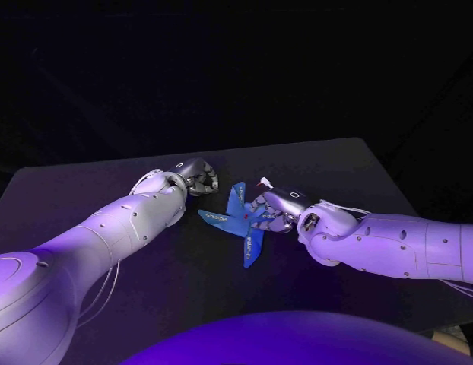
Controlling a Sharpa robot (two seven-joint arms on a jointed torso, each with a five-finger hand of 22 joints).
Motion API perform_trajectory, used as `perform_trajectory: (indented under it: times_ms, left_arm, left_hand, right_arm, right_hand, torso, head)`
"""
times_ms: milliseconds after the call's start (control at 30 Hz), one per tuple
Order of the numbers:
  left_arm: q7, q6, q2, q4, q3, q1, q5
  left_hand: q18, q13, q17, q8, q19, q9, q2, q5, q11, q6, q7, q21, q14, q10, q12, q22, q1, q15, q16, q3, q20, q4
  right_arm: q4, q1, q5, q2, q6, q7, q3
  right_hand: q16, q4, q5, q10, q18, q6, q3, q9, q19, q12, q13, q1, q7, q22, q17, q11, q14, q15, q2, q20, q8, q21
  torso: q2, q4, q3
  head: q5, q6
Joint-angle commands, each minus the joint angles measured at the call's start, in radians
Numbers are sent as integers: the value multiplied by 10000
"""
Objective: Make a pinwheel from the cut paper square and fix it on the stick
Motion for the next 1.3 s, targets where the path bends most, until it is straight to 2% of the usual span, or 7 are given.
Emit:
perform_trajectory:
  times_ms: [33, 300, 400, 467, 633, 1033, 1300]
  left_arm:
    - [-256, 270, 50, -45, 2, 1, -96]
    - [-368, 349, 80, -72, 3, 1, -90]
    - [-364, 349, 79, -47, 3, 1, -75]
    - [-359, 351, 77, -32, 3, 1, -68]
    - [-344, 339, 81, -15, 3, 2, -60]
    - [-183, 261, 140, 11, 0, -25, -61]
    - [282, -234, 33, 172, -13, -29, -41]
  left_hand:
    - [-144, 1226, 2633, -44, 183, -26, -28, -5, -30, 35, 53, 57, 1057, 189, -21, 996, 82, -24, 36, 85, -41, 19]
    - [-150, 1264, 2633, -53, 191, -105, -25, -4, 32, 184, 104, 69, 1057, 215, -3, 1023, 38, 31, 36, 240, -1, 31]
    - [-149, 1270, 2633, 6, 188, -141, -40, -4, 85, 436, 110, 68, 1057, 217, -2, 1029, 24, 76, 36, 389, 38, 6]
    - [-150, 1283, 2633, 141, 181, -138, -29, 1, 189, 832, 100, 64, 1057, 219, 1, 1030, 23, 163, 36, 579, 106, -49]
    - [-143, 1366, 2633, 234, 176, -180, -58, 1, 172, 1260, 44, 63, 1057, 262, 38, 1049, 51, 168, 36, 1019, 154, -250]
    - [-146, 1371, 2633, 213, 181, -221, -142, 2, 174, 1338, 43, 69, 1057, 263, 38, 1070, -4, 162, 36, 1222, 151, -355]
    - [-150, 1370, 2633, 145, 193, -303, -289, 255, 172, 1443, 50, 76, 1057, 258, 27, 1109, -287, 170, 36, 1830, 159, -577]
  right_arm:
    - [-7, -9, -129, 19, 236, -105, -18]
    - [-29, 13, -129, 41, 249, -105, -18]
    - [-36, 18, -129, 49, 254, -102, -18]
    - [-41, 21, -129, 54, 257, -100, -18]
    - [-48, 29, -129, 59, 266, -103, -18]
    - [-78, 44, -129, 78, 313, -128, -18]
    - [-69, 48, -125, 64, 320, -121, -18]
  right_hand:
    - [40, -9, 25, 1078, 130, 67, 61, -14, 40, 35, 2634, 37, -21, 1522, 2632, 43, 1060, 30, 81, 44, 48, 57]
    - [40, -8, 34, 1078, 128, 77, 67, -16, 44, 35, 2634, 32, -23, 1525, 2632, 42, 1060, 28, 85, 43, 54, 69]
    - [40, -7, 41, 1078, 129, 89, 74, -18, 44, 35, 2634, 28, -25, 1524, 2632, 39, 1060, 25, 87, 41, 60, 65]
    - [40, -7, 41, 1078, 129, 89, 74, -18, 44, 35, 2634, 28, -25, 1524, 2632, 39, 1060, 25, 87, 41, 60, 65]
    - [40, -7, 41, 1078, 129, 89, 74, -18, 44, 35, 2634, 28, -25, 1524, 2632, 39, 1060, 25, 87, 41, 60, 65]
    - [40, -1, 45, 1078, 130, 107, 82, -20, 44, 35, 2634, 16, -29, 1523, 2632, 36, 1060, 22, 93, 38, 69, 58]
    - [40, 1, 46, 1078, 128, 119, 87, -22, 46, 35, 2634, 9, -32, 1525, 2632, 33, 1060, 20, 93, 36, 75, 68]
  torso:
    - [-6, 11, 6]
    - [-9, 18, 3]
    - [-9, 28, 7]
    - [-9, 28, 7]
    - [-4, 20, 5]
    - [-8, 17, 13]
    - [-12, 30, 17]
  head:
    - [-14, 1]
    - [-17, 1]
    - [-24, 1]
    - [-12, 1]
    - [0, 1]
    - [29, 1]
    - [5, 1]
